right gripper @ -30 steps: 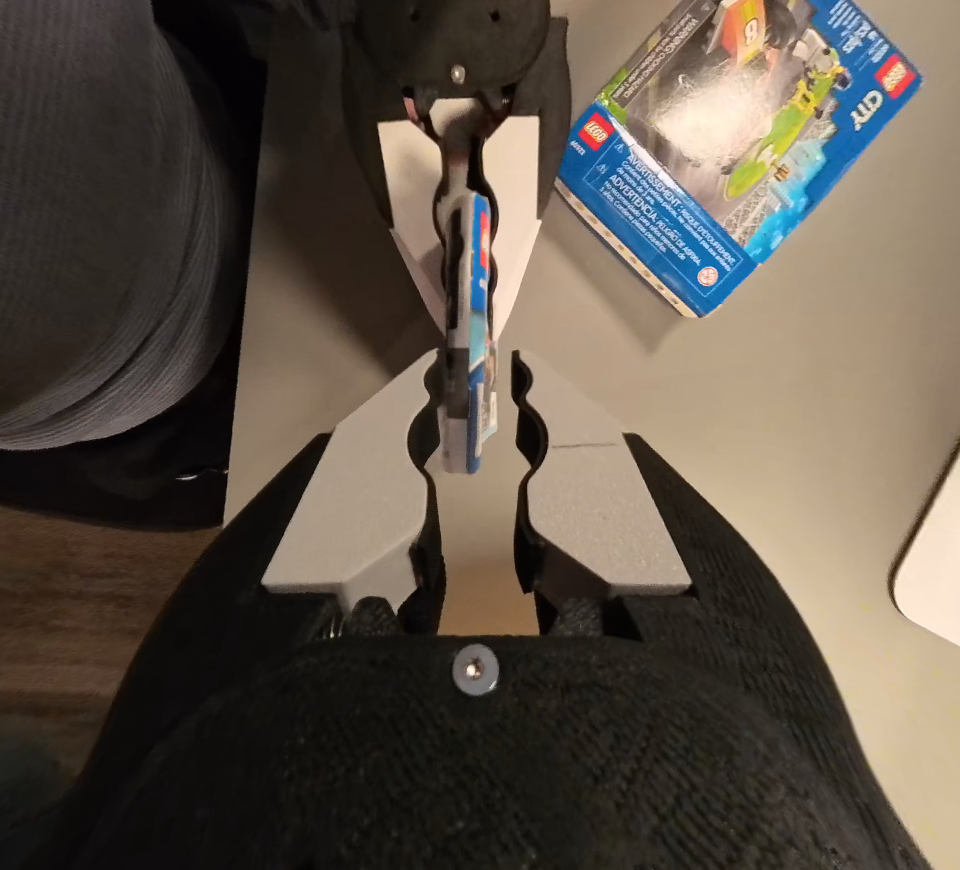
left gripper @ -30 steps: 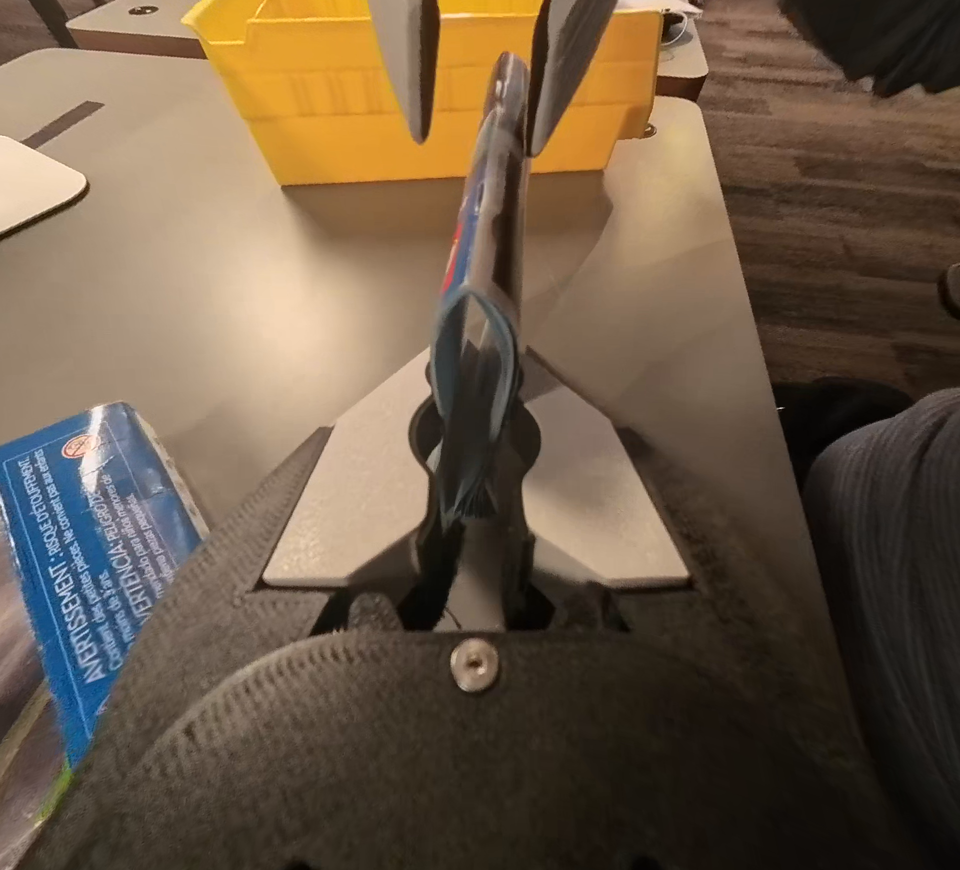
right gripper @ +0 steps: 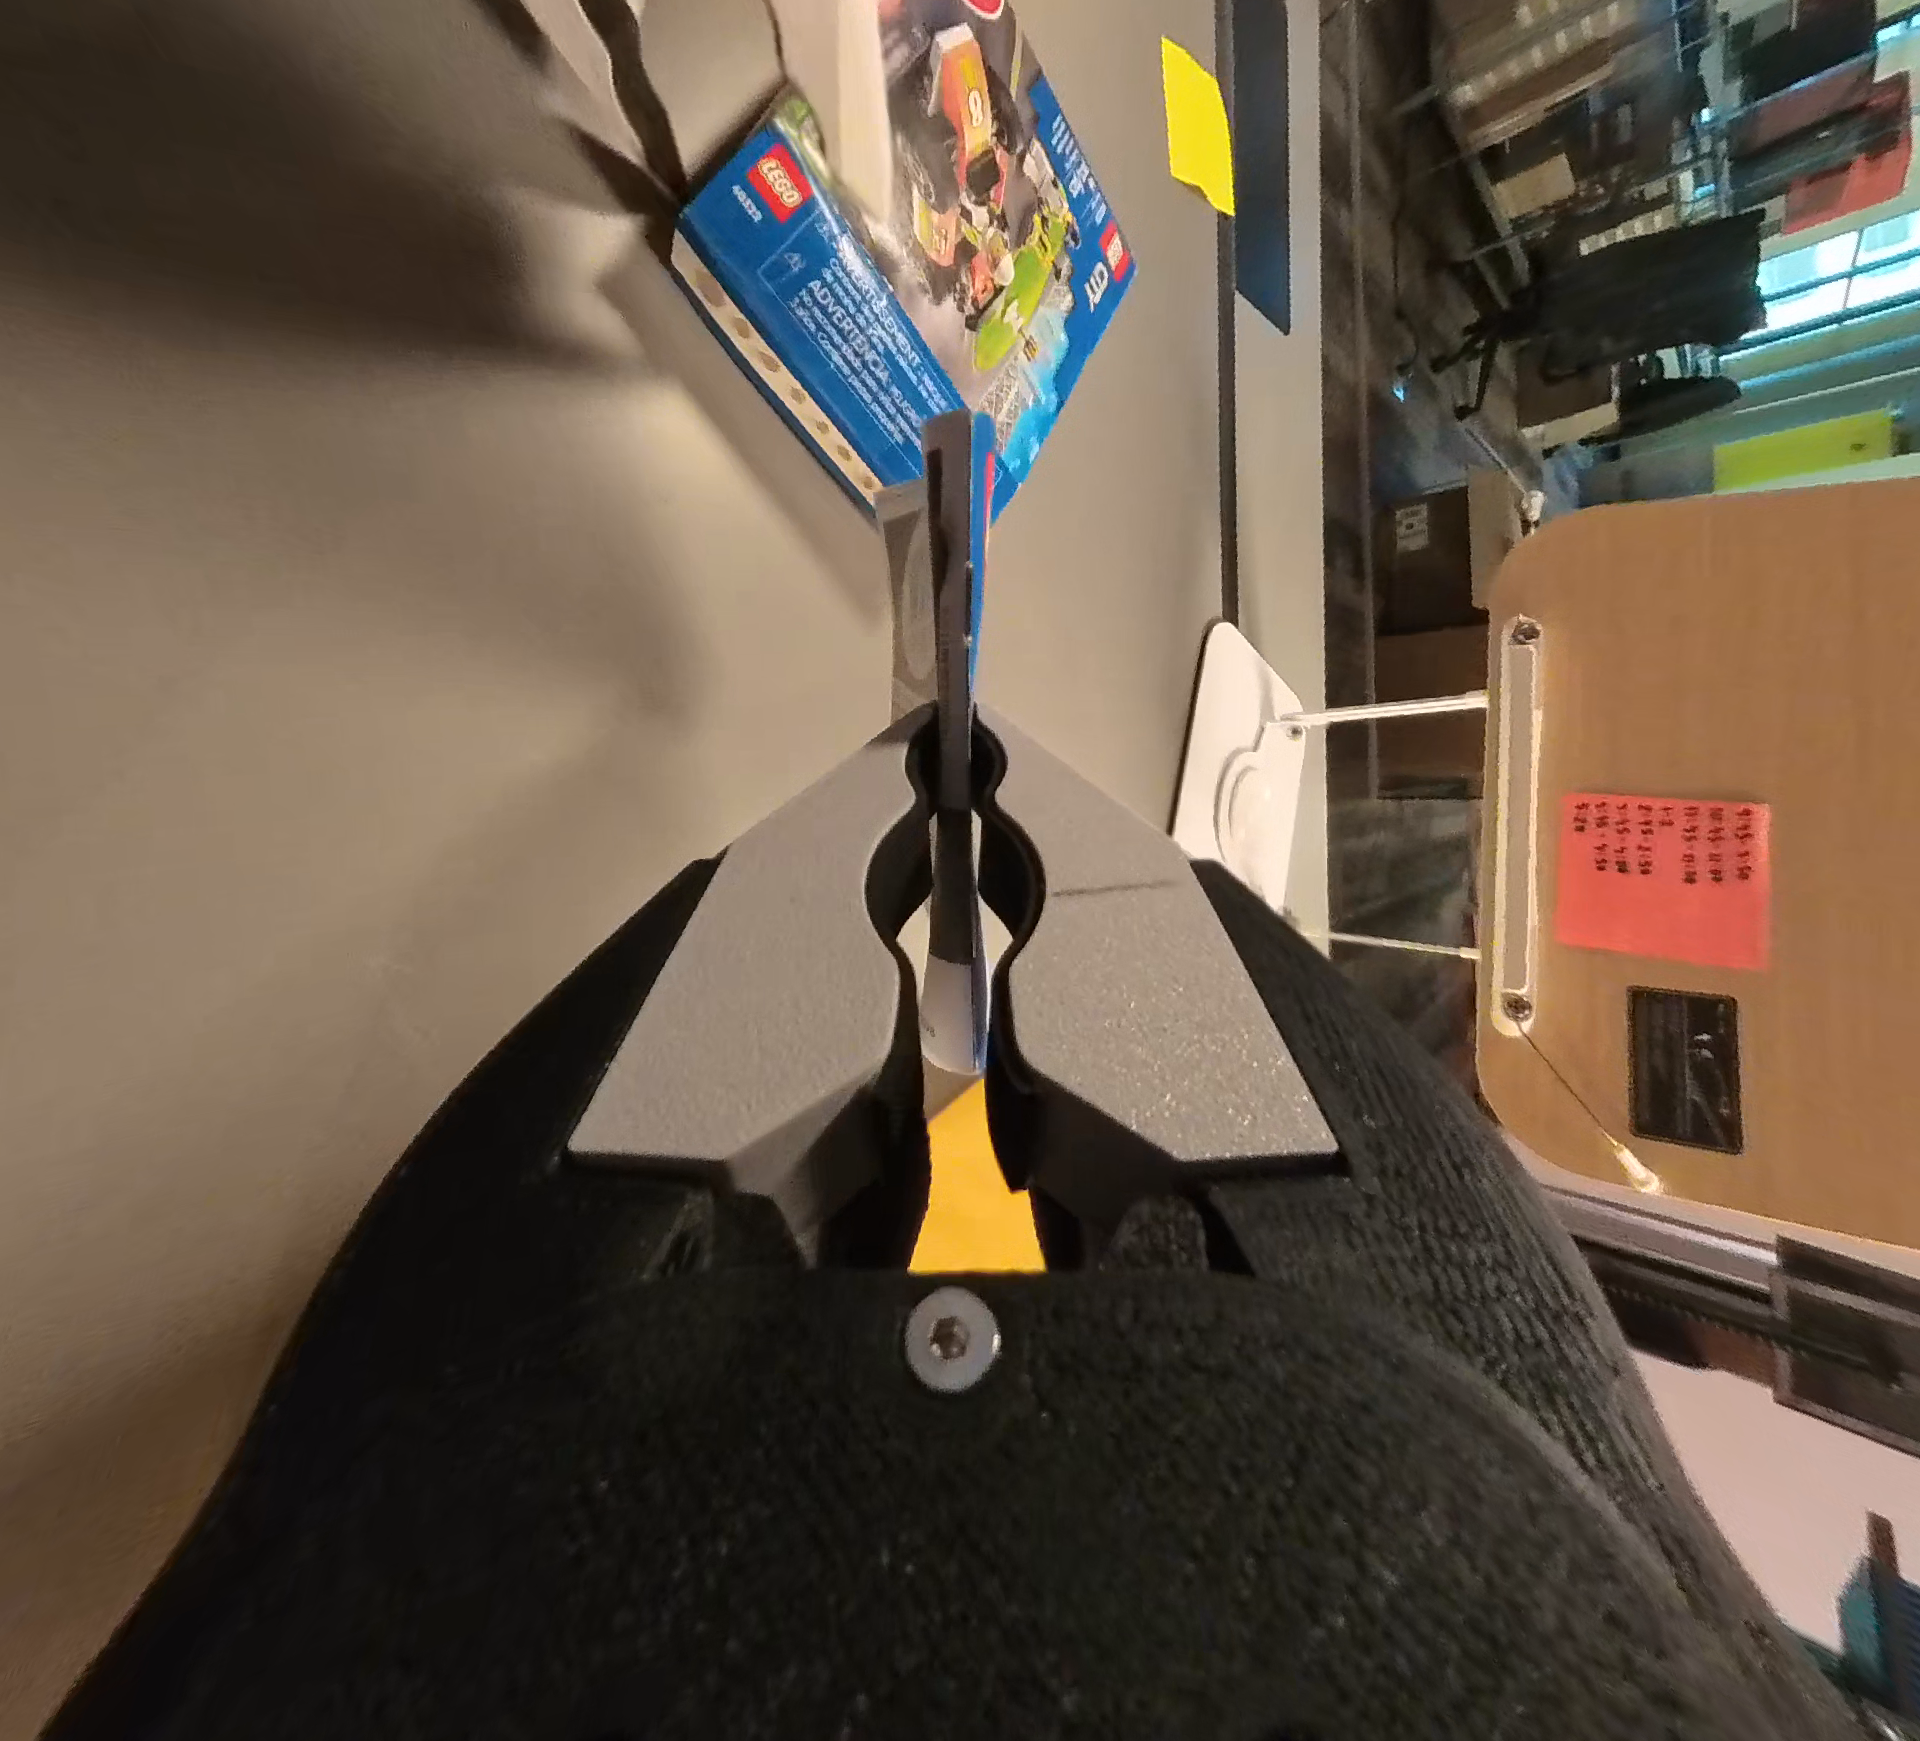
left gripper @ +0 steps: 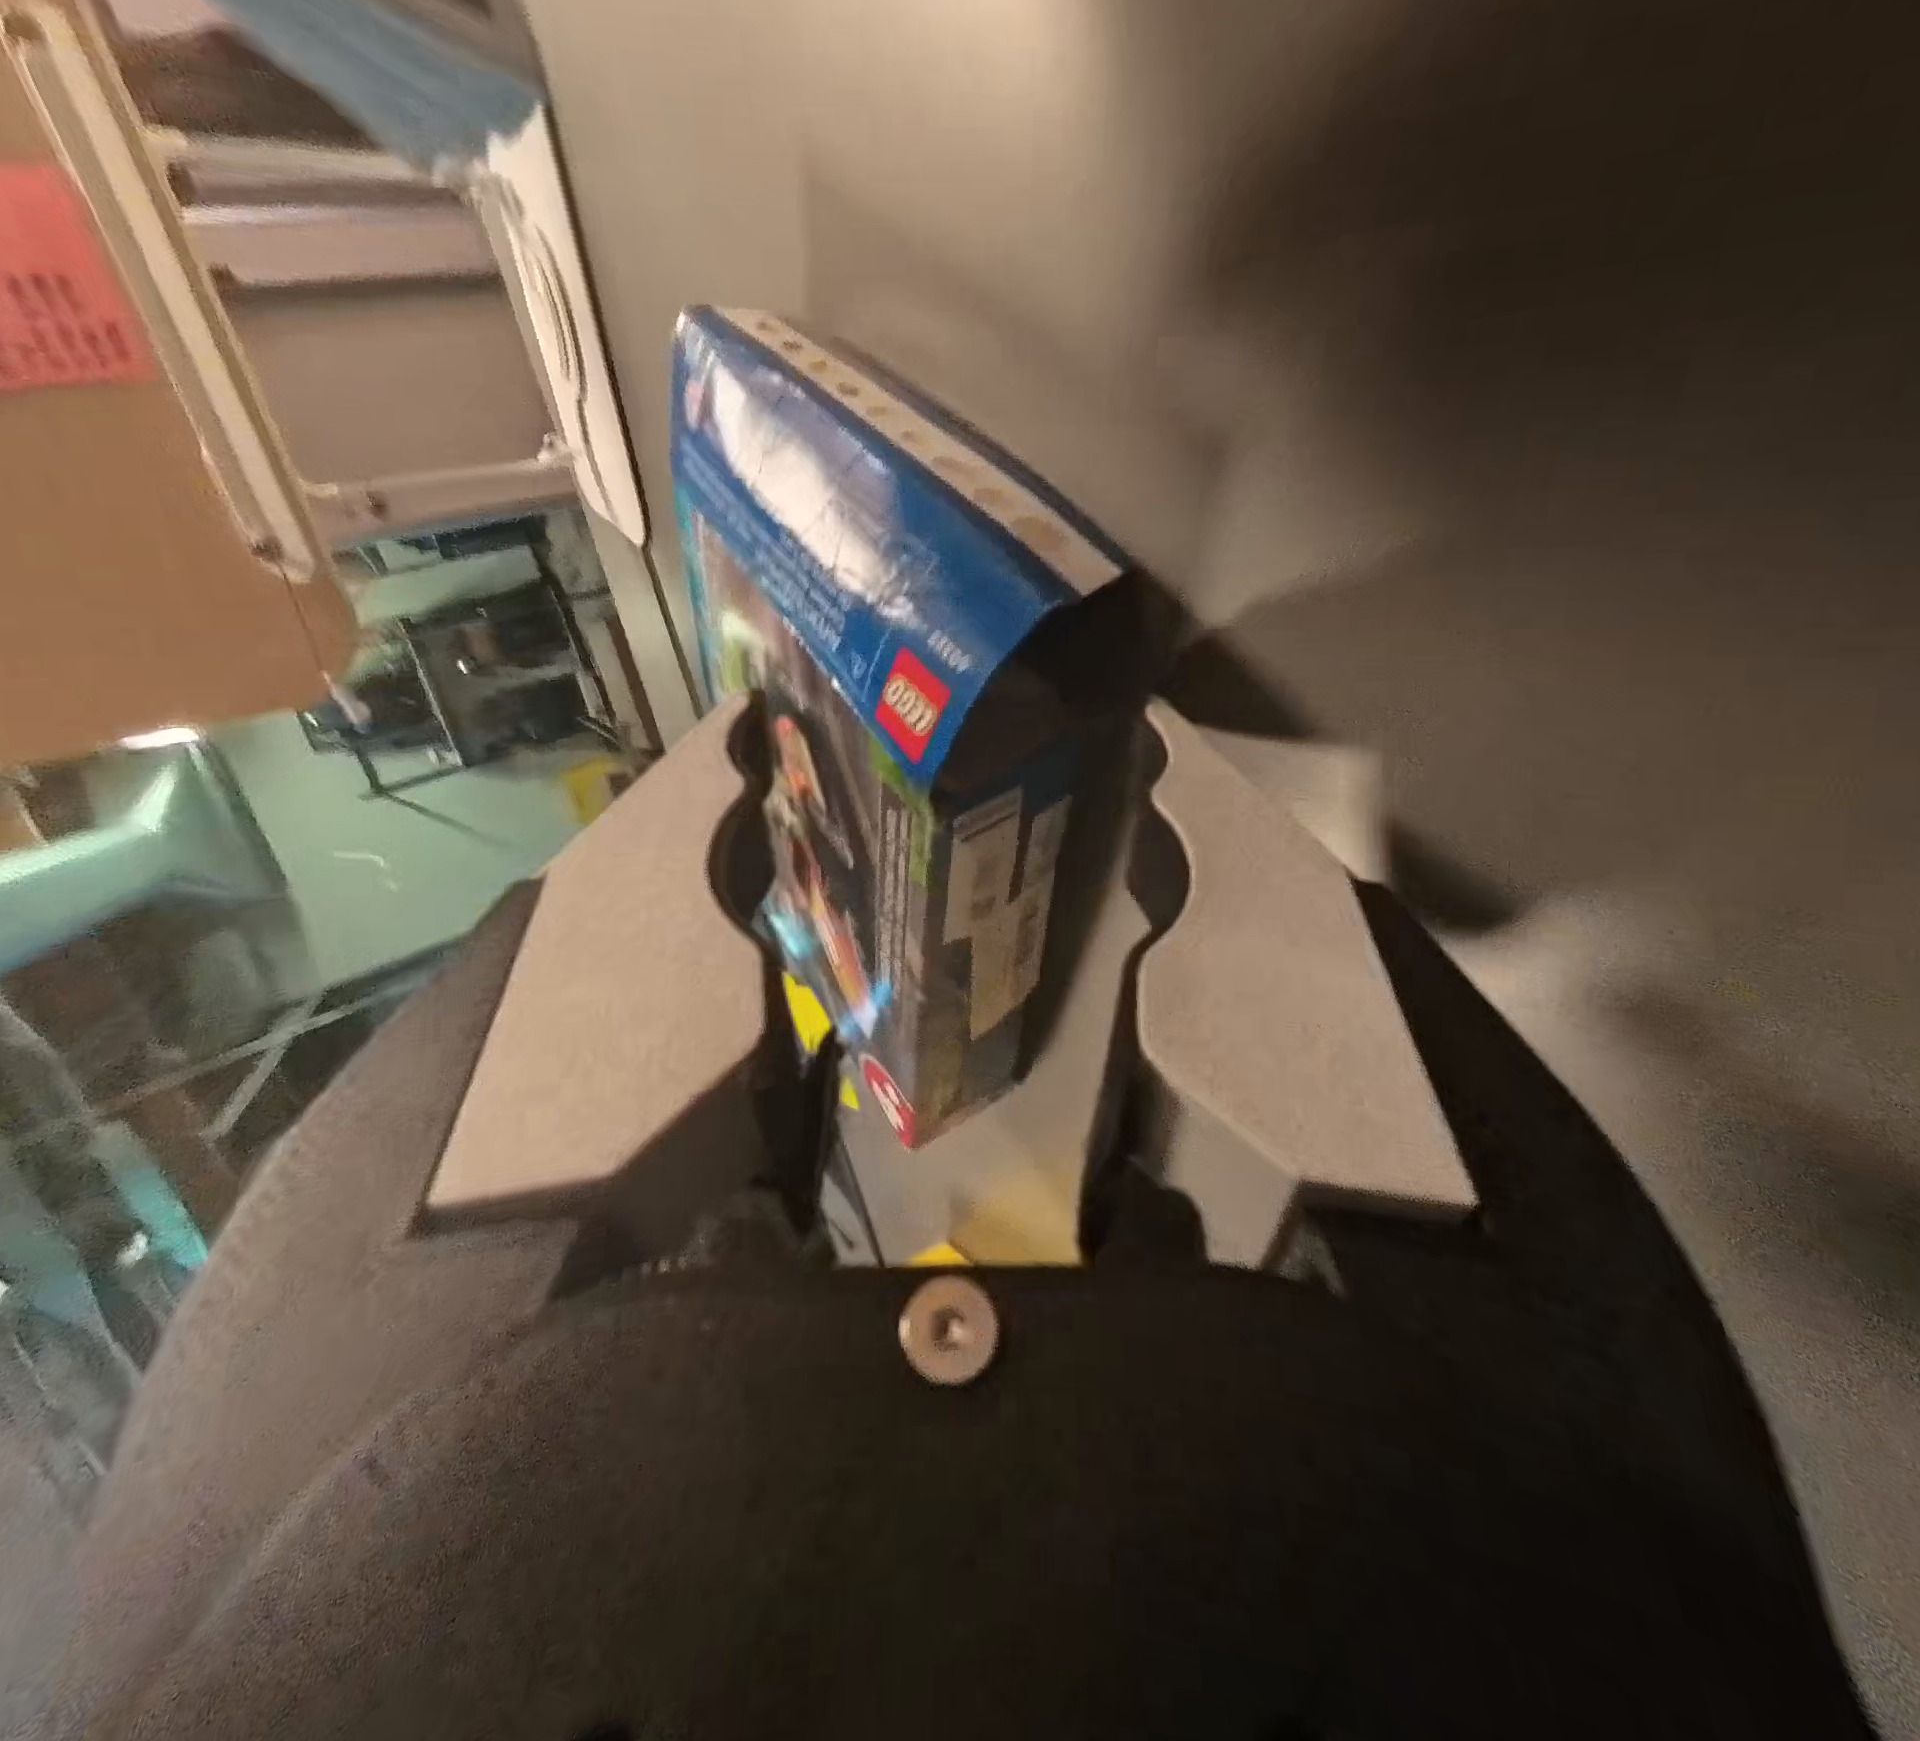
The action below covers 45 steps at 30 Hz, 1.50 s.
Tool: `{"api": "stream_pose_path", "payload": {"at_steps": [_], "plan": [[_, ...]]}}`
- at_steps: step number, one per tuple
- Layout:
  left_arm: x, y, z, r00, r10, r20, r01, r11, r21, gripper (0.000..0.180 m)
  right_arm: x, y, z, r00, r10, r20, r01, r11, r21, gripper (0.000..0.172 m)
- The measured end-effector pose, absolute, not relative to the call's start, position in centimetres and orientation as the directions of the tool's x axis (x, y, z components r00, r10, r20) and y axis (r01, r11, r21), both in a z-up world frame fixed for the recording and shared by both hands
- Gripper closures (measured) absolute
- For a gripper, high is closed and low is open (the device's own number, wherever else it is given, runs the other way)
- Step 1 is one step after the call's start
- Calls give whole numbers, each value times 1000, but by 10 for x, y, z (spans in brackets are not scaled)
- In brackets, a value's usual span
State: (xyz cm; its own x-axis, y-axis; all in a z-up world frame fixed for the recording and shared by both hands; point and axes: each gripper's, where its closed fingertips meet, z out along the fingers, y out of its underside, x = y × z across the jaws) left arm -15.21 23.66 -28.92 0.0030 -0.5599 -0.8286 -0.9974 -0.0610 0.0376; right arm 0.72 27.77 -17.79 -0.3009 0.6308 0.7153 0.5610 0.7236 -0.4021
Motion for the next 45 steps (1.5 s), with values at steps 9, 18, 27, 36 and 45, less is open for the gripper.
{"api": "stream_pose_path", "payload": {"at_steps": [9,18,27,36,45], "plan": [[-146,262,-247,377,-320,-869,-926,-117,-359,180,8,275,-170,-272,572,774,527,761,-377,172],[-156,249,-146,920,-387,-63,-138,-169,-976,180,-7,249,-72,-108,473,874,216,869,-444,172],[-154,244,-126,805,-498,323,203,-279,-938,180,-42,230,-49,-307,521,796,13,839,-544,172],[-150,238,-128,787,-510,348,215,-303,-928,180,-56,254,-79,-539,490,685,222,867,-446,172],[-134,238,-138,719,-530,450,280,-372,-885,180,-83,238,-117,-637,392,664,277,920,-277,172]]}}
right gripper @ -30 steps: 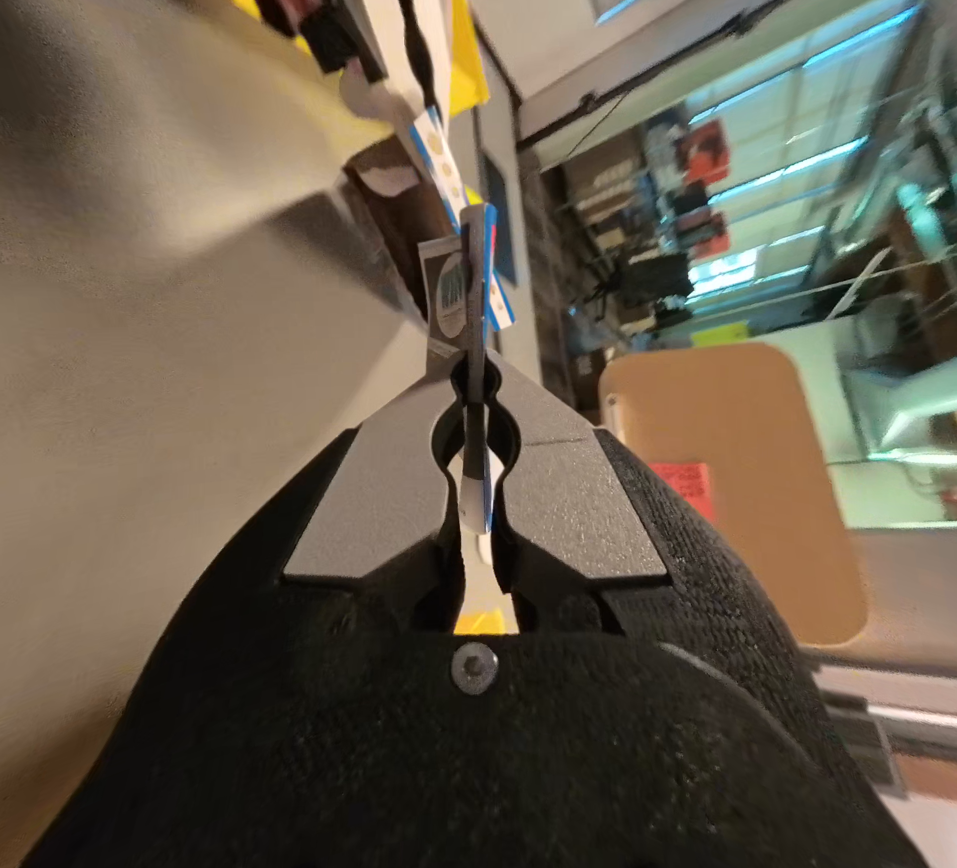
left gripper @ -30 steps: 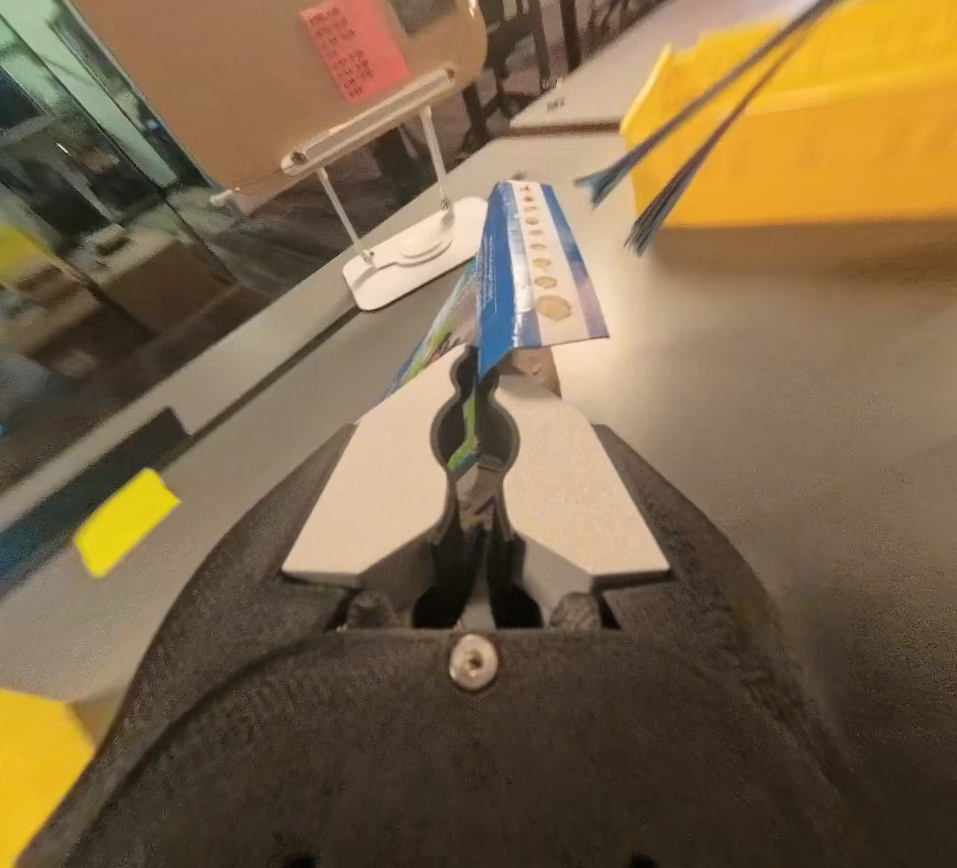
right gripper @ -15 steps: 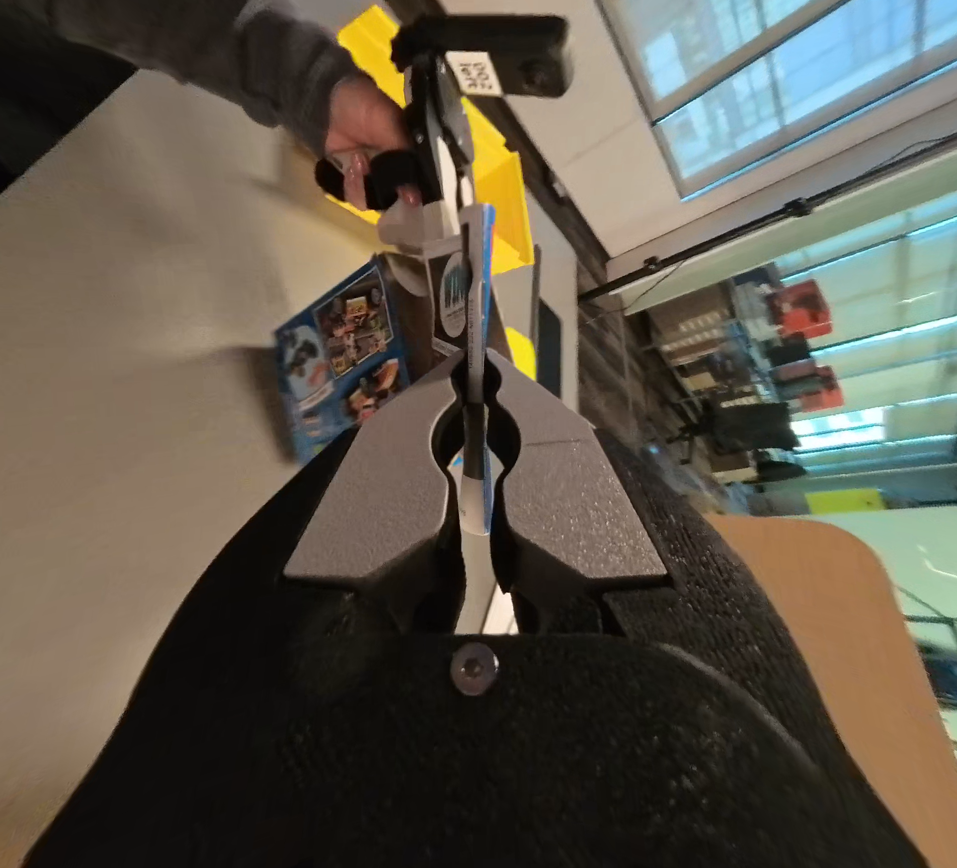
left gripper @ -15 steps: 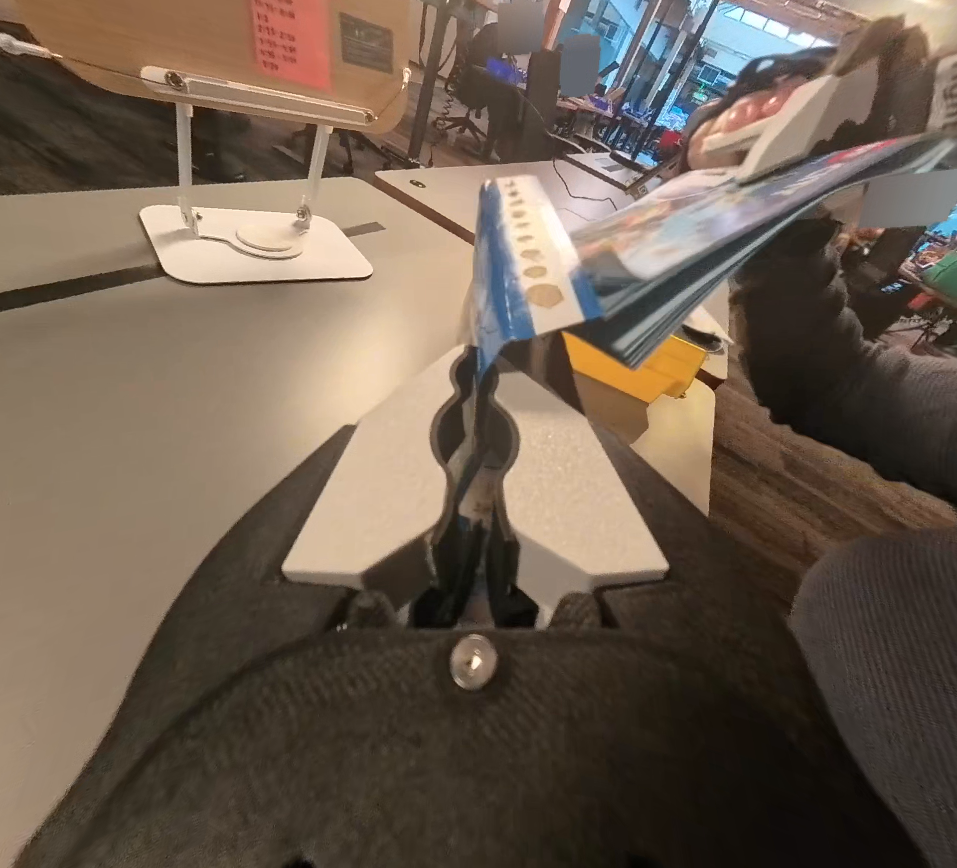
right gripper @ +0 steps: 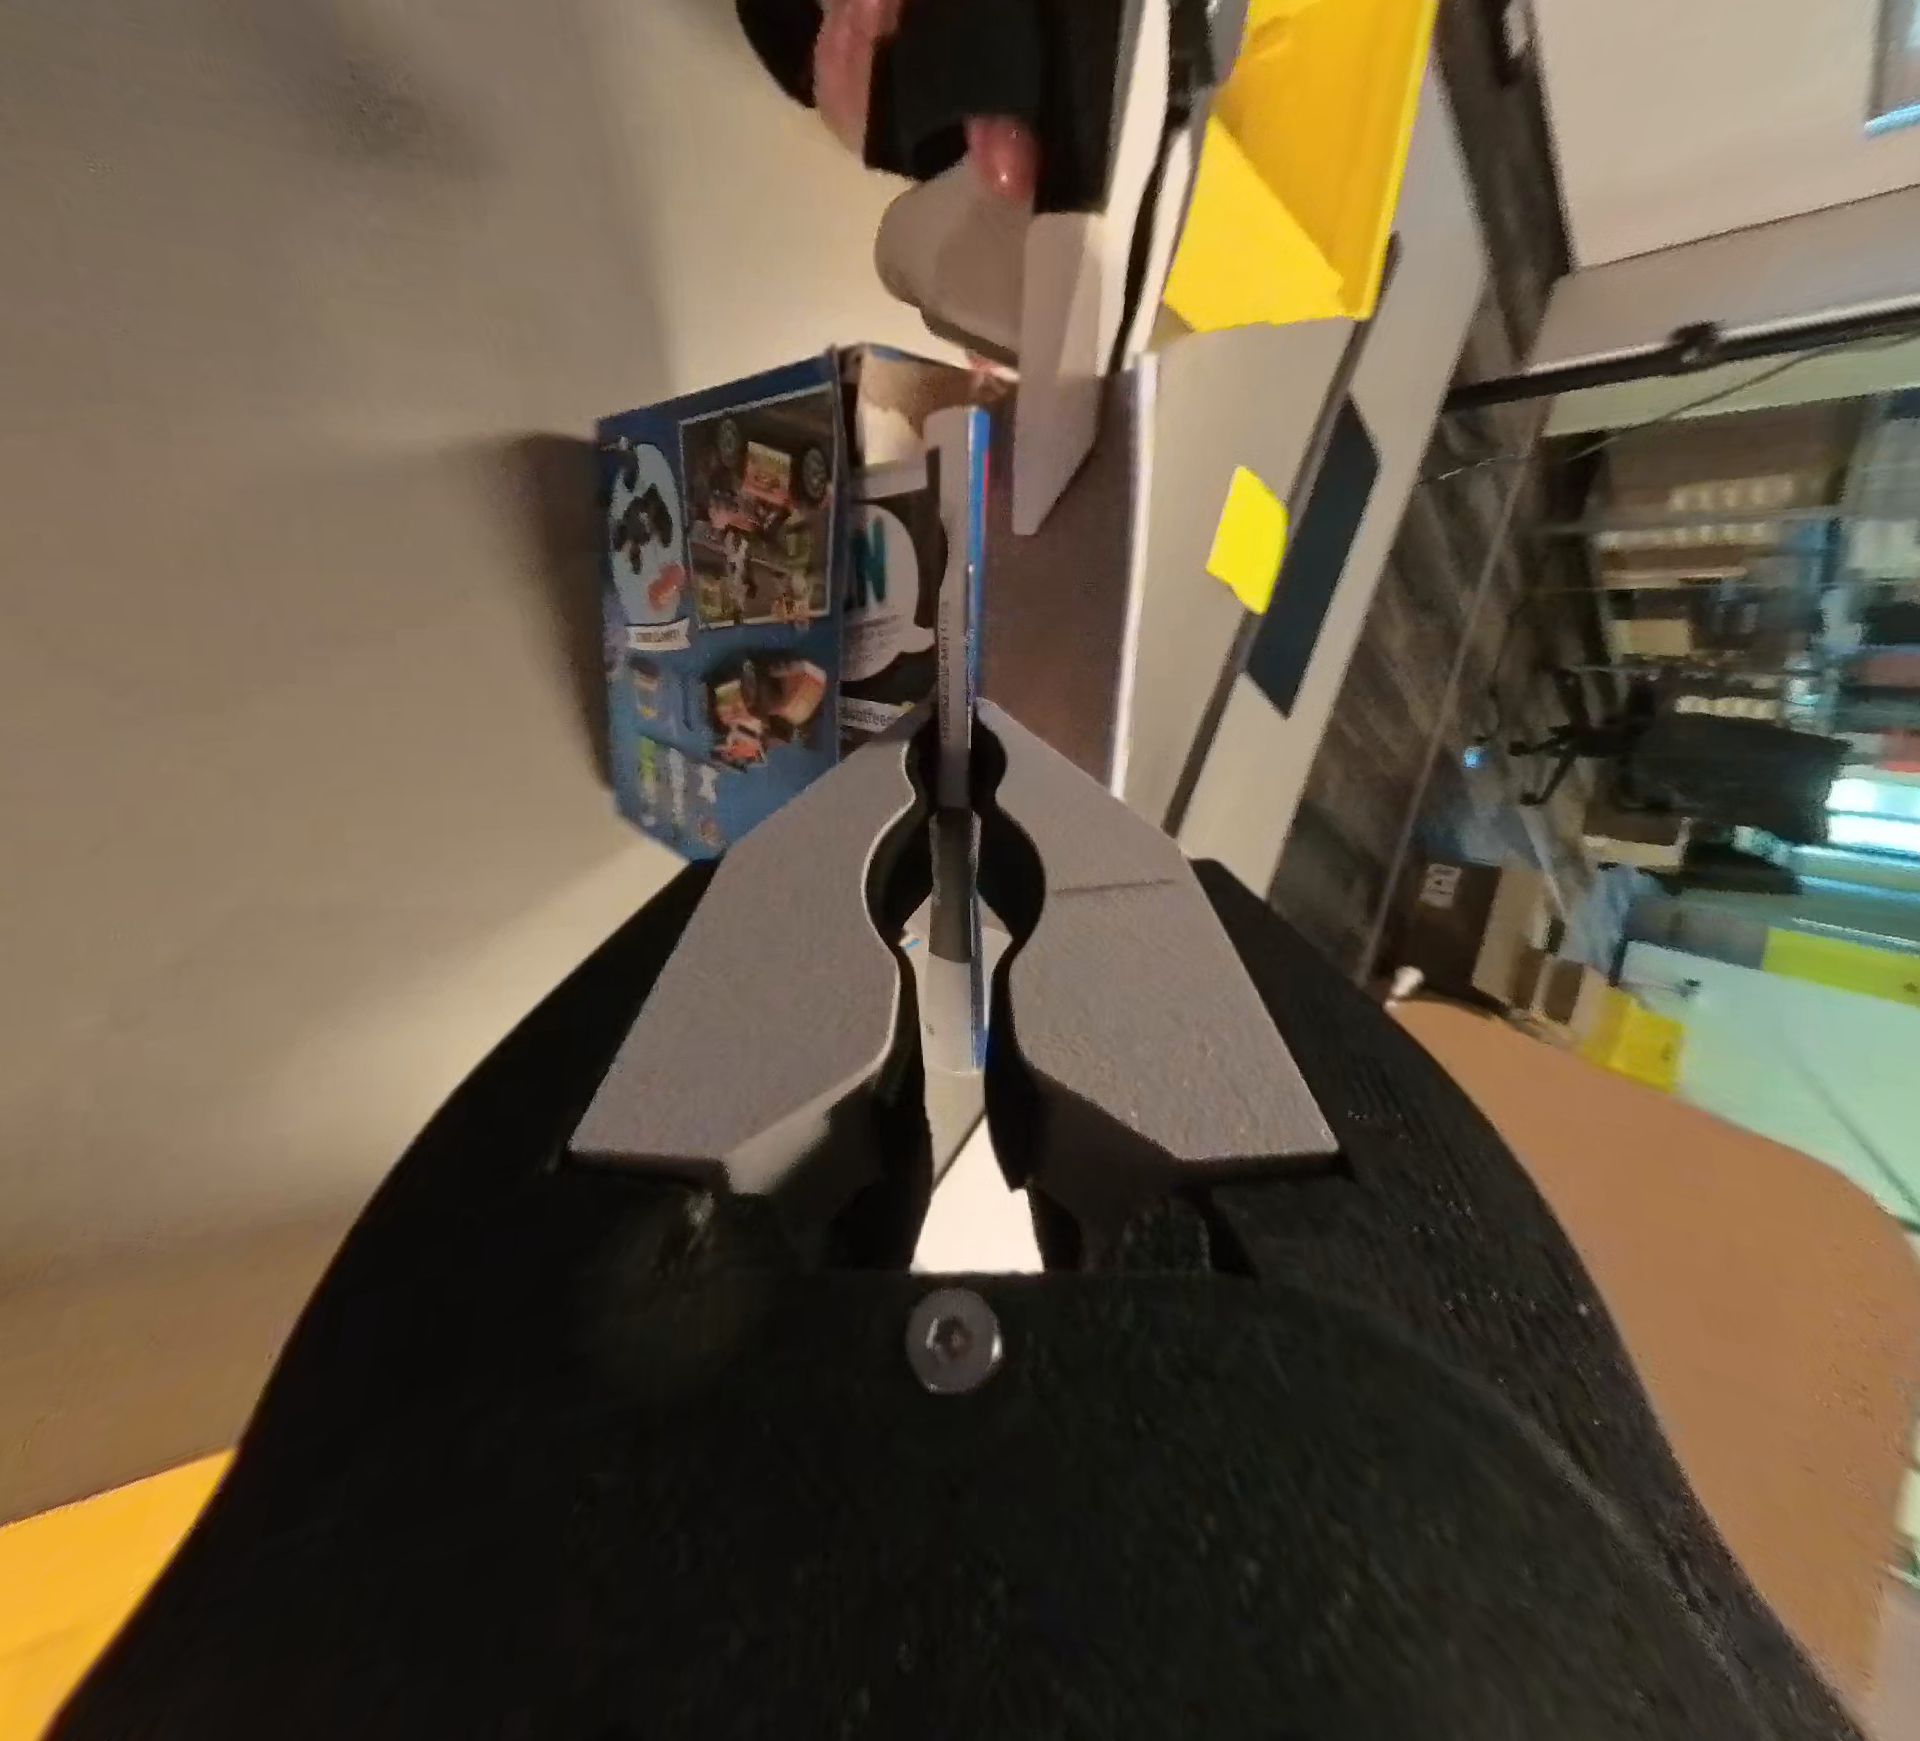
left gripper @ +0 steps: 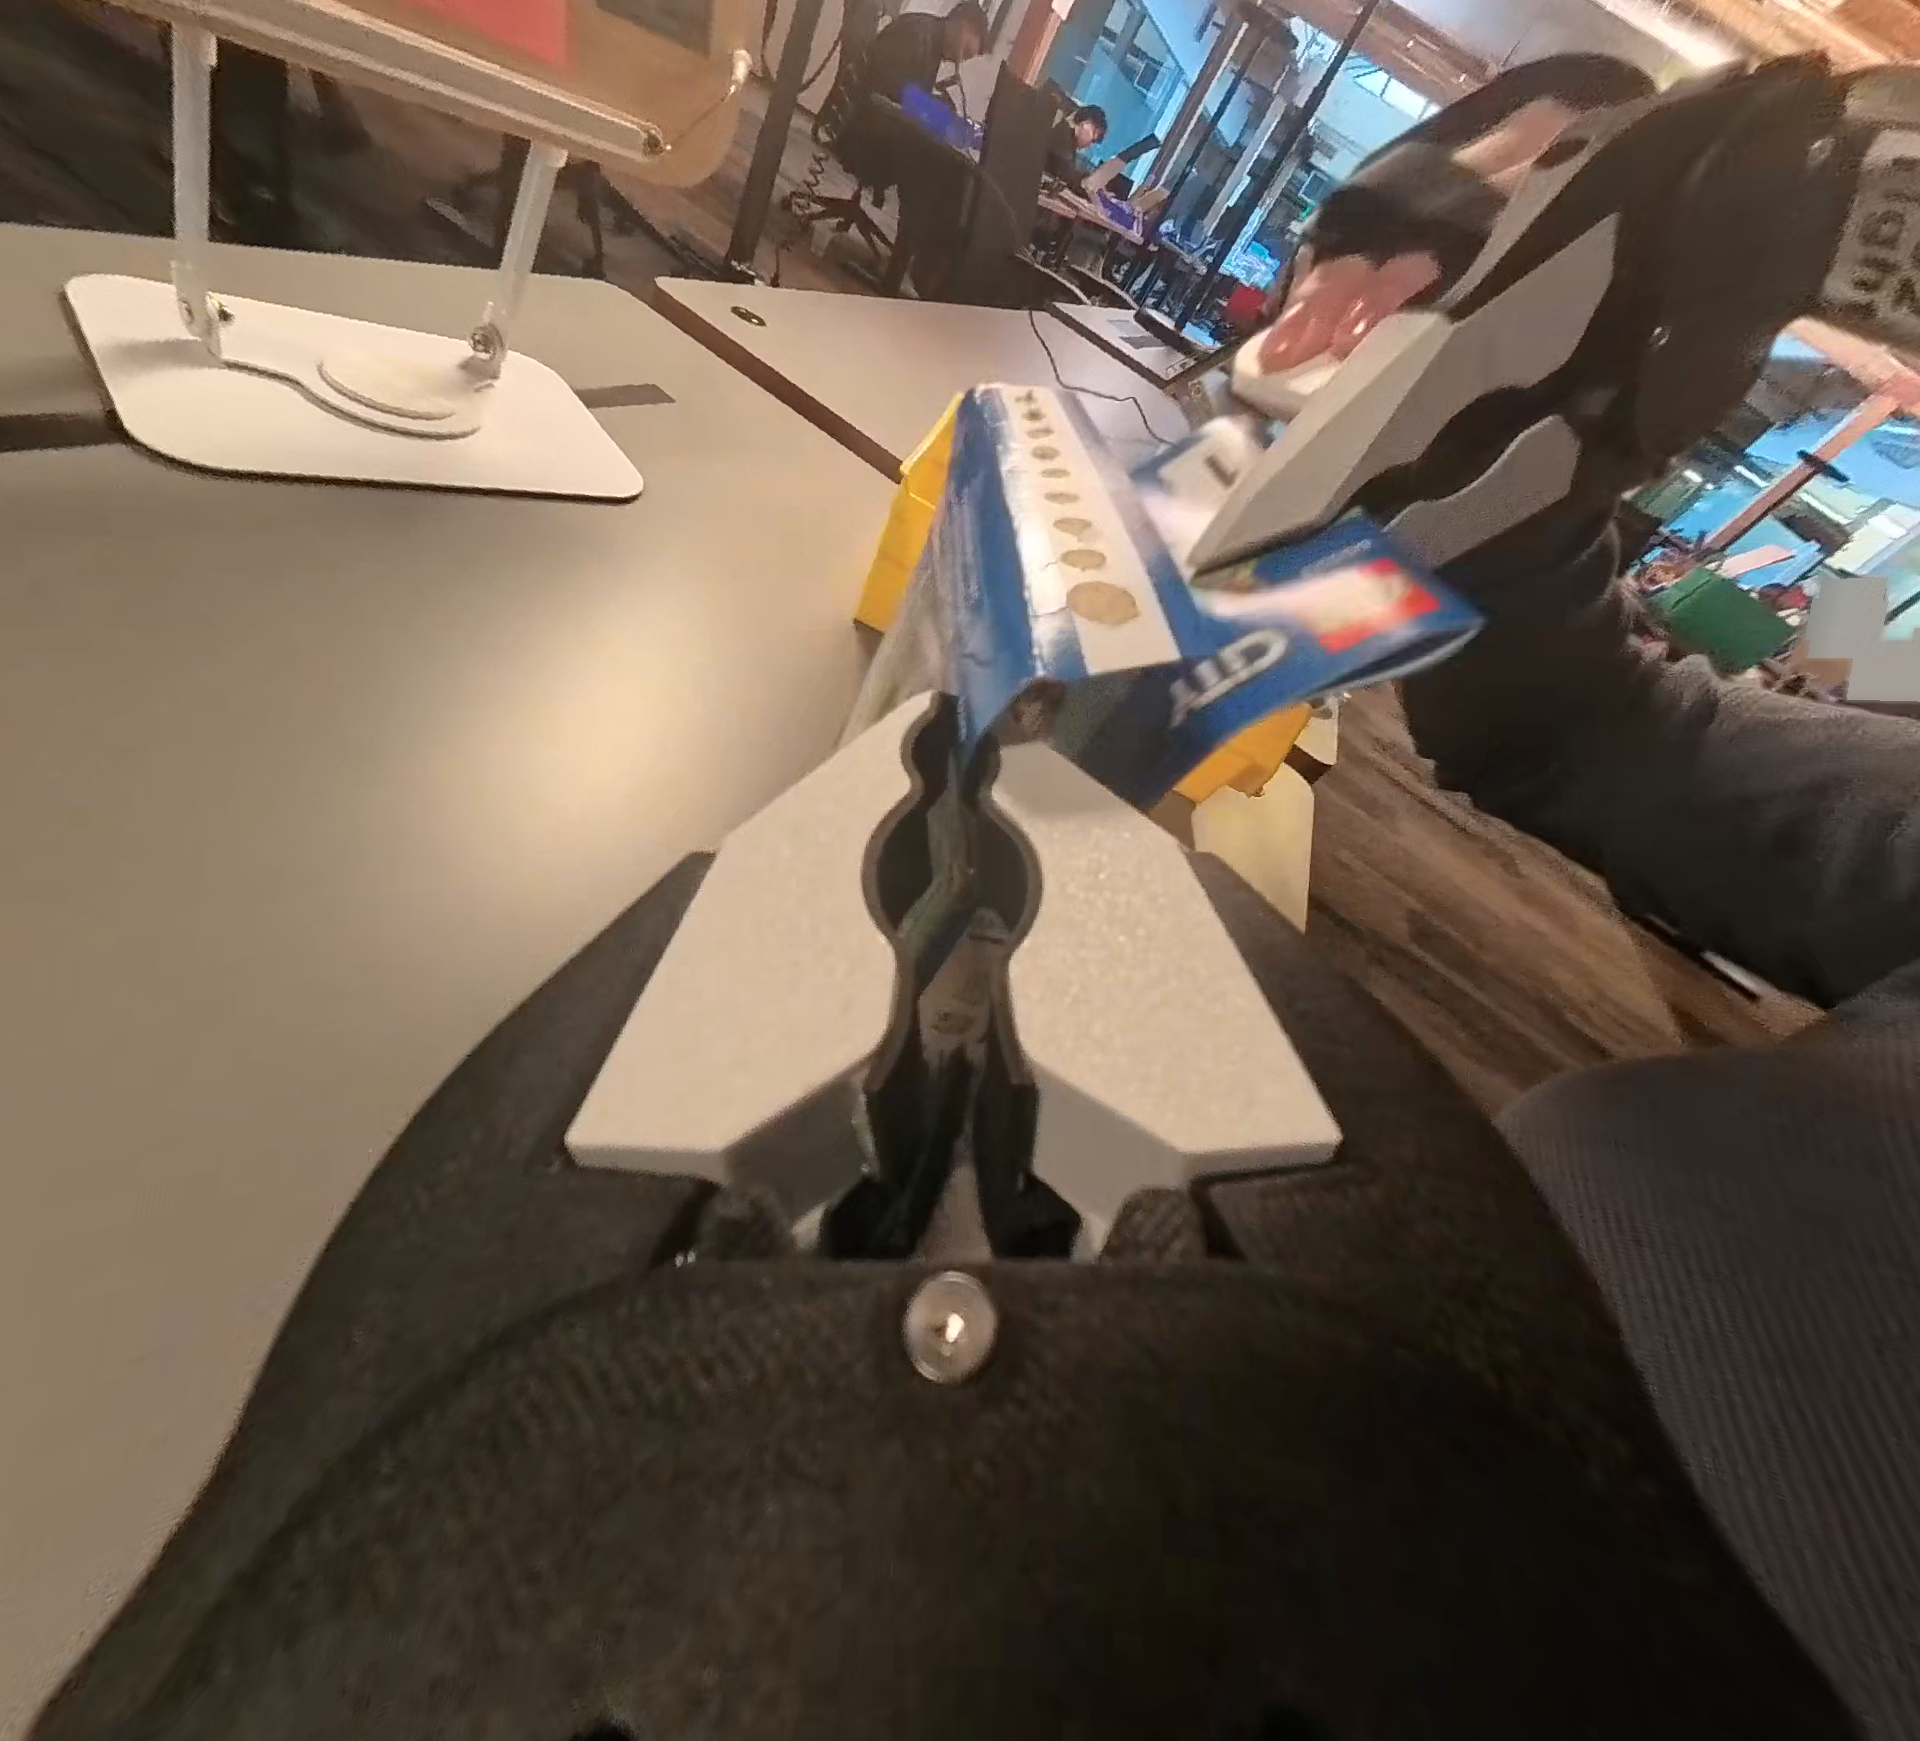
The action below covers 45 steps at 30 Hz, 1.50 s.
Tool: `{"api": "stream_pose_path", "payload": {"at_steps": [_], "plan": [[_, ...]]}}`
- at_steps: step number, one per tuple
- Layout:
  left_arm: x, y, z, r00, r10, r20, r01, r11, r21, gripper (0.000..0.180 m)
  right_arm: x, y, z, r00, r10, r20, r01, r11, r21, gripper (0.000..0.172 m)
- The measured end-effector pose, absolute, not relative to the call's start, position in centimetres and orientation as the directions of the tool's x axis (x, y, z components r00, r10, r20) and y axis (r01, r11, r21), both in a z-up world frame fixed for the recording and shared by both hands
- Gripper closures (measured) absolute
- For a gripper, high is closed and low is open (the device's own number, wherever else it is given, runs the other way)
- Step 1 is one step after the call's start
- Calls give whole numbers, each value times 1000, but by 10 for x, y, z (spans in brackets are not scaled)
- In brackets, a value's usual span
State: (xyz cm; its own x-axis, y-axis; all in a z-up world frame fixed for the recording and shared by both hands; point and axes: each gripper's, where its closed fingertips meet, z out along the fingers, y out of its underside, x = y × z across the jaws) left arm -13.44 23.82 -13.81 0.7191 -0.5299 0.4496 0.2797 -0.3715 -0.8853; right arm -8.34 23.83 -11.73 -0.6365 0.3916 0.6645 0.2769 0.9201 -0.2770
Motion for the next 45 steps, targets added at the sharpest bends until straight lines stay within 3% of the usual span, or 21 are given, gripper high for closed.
{"api": "stream_pose_path", "payload": {"at_steps": [4,8,10,13,16,18,24,27,30,33,38,42,45], "plan": [[-131,239,-144,692,-536,485,308,-388,-869,180,-93,243,-148,-664,473,579,395,879,-265,171],[-133,242,-151,720,-511,470,293,-390,-873,180,-99,247,-172,-672,519,528,463,851,-248,159],[-134,241,-150,712,-507,485,313,-390,-866,180,-105,249,-172,-657,480,581,429,872,-235,171],[-149,243,-149,745,-463,480,331,-367,-869,180,-110,247,-145,-571,354,741,310,928,-205,172],[-159,239,-144,726,-468,504,368,-355,-859,180,-107,238,-113,-460,367,809,211,930,-302,172],[-159,236,-142,703,-485,520,385,-355,-852,180,-105,243,-110,-452,400,797,221,916,-335,172],[-151,238,-143,661,-502,558,415,-375,-829,180,-108,246,-137,-547,350,761,286,932,-222,172],[-145,235,-140,616,-528,585,436,-391,-811,180,-109,234,-141,-590,382,711,254,924,-286,172],[-144,235,-140,605,-527,597,449,-394,-802,180,-106,236,-156,-652,412,636,303,911,-279,172],[-143,238,-145,602,-514,610,453,-409,-792,180,-111,243,-159,-650,365,667,325,926,-190,172],[-153,235,-143,624,-512,590,450,-381,-807,180,-105,229,-131,-626,481,614,269,872,-409,172],[-156,236,-146,656,-498,567,424,-379,-823,180,-98,236,-113,-604,509,613,266,854,-447,172],[-150,236,-147,647,-512,565,417,-382,-825,180,-102,242,-101,-552,470,689,248,881,-403,172]]}}
